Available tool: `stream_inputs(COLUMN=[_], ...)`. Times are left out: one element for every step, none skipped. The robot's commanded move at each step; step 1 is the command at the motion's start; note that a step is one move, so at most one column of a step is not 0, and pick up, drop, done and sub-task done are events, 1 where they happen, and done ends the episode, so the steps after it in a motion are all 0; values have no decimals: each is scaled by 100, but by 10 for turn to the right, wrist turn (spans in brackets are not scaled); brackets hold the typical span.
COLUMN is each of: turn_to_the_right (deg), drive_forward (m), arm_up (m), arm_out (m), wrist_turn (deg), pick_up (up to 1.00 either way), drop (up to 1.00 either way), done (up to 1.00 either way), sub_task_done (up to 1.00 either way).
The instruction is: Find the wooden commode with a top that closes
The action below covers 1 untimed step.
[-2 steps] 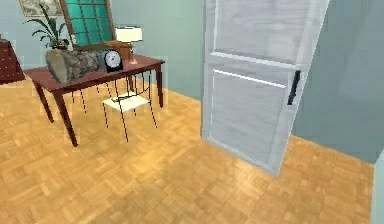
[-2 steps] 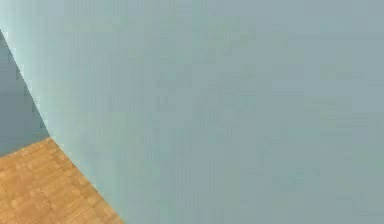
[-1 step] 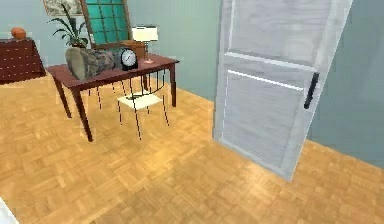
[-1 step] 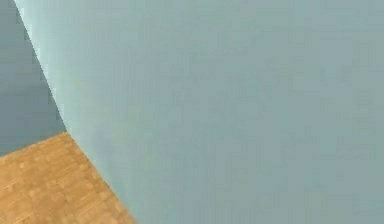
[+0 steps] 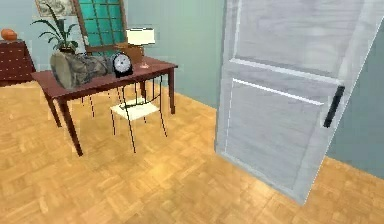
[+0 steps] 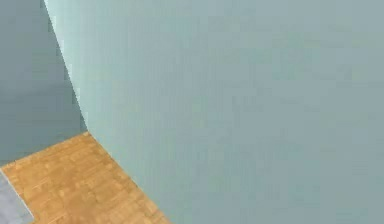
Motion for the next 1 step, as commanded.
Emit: stream_inputs(turn_to_the_right=[-420], drive_forward=[0], arm_up=[0], arm_out=[0], wrist_turn=[0], pick_up=[0], drop=[0], done=[0], sub_task_done=[0])
